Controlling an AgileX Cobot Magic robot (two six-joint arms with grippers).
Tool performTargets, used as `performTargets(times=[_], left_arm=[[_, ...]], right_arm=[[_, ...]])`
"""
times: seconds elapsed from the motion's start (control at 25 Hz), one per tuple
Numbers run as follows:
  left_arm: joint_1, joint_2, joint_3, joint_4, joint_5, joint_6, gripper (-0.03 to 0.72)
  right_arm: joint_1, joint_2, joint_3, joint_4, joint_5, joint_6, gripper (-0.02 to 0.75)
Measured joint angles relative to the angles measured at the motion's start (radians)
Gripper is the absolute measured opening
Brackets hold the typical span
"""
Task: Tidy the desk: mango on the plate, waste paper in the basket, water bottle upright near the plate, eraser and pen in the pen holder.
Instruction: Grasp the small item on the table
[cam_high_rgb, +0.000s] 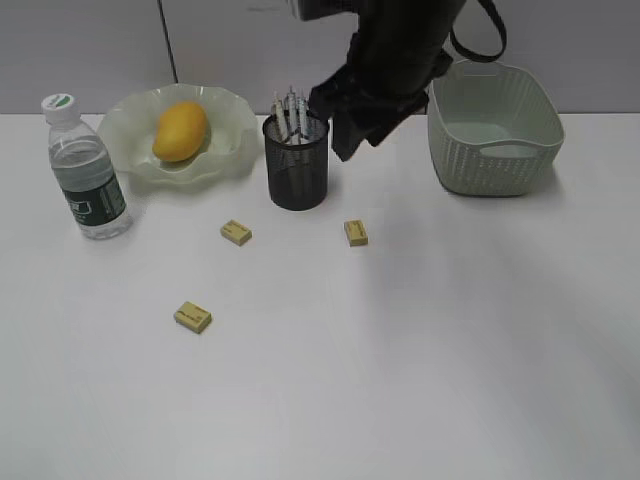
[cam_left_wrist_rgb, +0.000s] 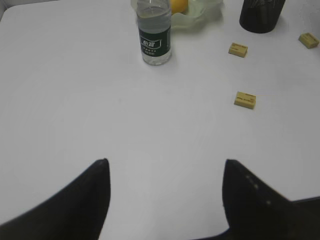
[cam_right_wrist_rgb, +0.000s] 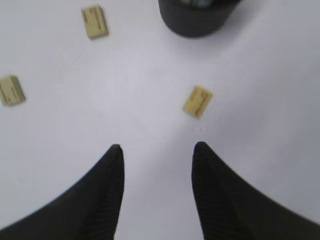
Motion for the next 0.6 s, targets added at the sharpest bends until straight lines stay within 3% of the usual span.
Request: performTargets(times=[0.24, 0.6], left_arm=[[0.000, 0.000, 0.000, 0.000, 0.000, 0.000, 0.532], [0.000, 0.000, 0.000, 0.000, 0.000, 0.000, 0.532]], right_arm=[[0.000, 0.000, 0.000, -0.080, 0.145, 0.067, 0.361], [0.000, -0.059, 0.058, -0.094, 0.154, 0.119, 0.405]])
